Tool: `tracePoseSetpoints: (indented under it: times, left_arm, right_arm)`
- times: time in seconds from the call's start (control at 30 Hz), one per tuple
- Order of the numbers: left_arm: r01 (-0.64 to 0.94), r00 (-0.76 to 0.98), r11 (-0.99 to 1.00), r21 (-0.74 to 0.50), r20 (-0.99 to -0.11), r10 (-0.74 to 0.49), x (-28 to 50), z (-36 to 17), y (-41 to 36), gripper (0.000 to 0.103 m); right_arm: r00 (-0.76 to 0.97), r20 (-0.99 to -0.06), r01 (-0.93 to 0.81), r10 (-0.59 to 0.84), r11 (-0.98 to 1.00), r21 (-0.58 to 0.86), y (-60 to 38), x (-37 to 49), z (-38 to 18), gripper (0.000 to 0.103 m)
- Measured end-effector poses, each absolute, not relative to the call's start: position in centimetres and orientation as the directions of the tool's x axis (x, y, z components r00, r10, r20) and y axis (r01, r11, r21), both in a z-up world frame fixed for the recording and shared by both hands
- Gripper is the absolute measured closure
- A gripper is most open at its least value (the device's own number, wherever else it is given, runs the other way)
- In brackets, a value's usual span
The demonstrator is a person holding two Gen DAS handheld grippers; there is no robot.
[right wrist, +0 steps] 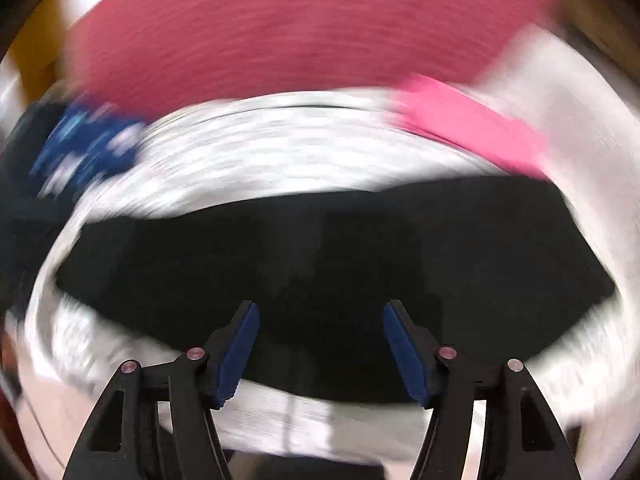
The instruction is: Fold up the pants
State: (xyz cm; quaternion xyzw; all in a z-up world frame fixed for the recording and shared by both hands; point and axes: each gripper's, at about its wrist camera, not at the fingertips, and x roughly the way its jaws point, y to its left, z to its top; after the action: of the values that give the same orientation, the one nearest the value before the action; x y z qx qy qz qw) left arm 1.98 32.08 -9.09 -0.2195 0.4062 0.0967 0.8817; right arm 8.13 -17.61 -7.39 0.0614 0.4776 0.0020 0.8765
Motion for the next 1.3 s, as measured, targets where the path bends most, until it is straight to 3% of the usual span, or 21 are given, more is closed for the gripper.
tracePoseSetpoints:
  times: [0.13,0.23,0.4,0.57,0.77,0.83,0.93,0.97,1.03,1.07,1.3]
  left_arm:
    - [-0.15,0.626,0.946,-0.289,-0.768,-0.135,5.0,-7.7,24.0,0.069]
    - [0.04,0.583,0.962,-0.27,-0.775,-0.242,6.6,-7.1,16.3,0.069]
    - [0.311,0.446,0.903,-0.296,-0.794,-0.414,7.0,-7.5,3.0,0.069]
    - [0.473,0.261,0.816,-0.333,-0.831,-0.491,6.1,-9.6,-7.1,0.069]
    - [0.493,0.058,0.742,-0.455,-0.833,-0.55,6.0,-12.7,-12.9,0.068]
    - [0.495,0.008,0.721,-0.485,-0.827,-0.563,6.3,-13.6,-14.4,0.063]
    - [0.522,0.059,0.72,-0.457,-0.823,-0.566,7.0,-13.5,-16.3,0.062]
    - [0.526,0.079,0.727,-0.441,-0.826,-0.558,7.4,-13.3,-17.0,0.062]
    - [0.526,0.136,0.749,-0.403,-0.829,-0.542,8.7,-12.9,-18.0,0.062]
    - [0.523,0.166,0.76,-0.385,-0.829,-0.534,9.4,-12.4,-18.2,0.062]
    - [0.525,0.257,0.74,-0.419,-0.751,-0.608,11.3,-9.0,-18.9,0.062]
  right_arm:
    - [0.568,-0.821,0.388,0.052,0.864,0.322,-29.9,3.7,-7.9,0.037]
    - [0.612,-0.789,0.501,0.048,0.748,0.434,-36.6,0.4,-9.1,0.037]
    - [0.631,-0.766,0.477,0.122,0.718,0.506,-41.8,0.8,-10.9,0.036]
    - [0.652,-0.728,0.463,0.213,0.649,0.604,-45.2,4.6,-13.1,0.032]
    - [0.663,-0.7,0.47,0.265,0.58,0.665,-47.7,6.9,-15.1,0.029]
    - [0.677,-0.686,0.467,0.268,0.564,0.681,-48.4,7.4,-15.2,0.027]
    - [0.7,-0.665,0.475,0.259,0.527,0.705,-49.2,8.6,-15.4,0.025]
    - [0.707,-0.664,0.477,0.244,0.529,0.702,-49.3,8.9,-15.3,0.027]
    - [0.704,-0.689,0.494,0.171,0.579,0.649,-49.2,9.3,-14.7,0.074]
    - [0.702,-0.695,0.492,0.154,0.6,0.631,-49.2,9.2,-14.3,0.087]
    - [0.784,-0.608,0.393,0.122,0.661,0.64,-48.9,5.9,-10.0,0.088]
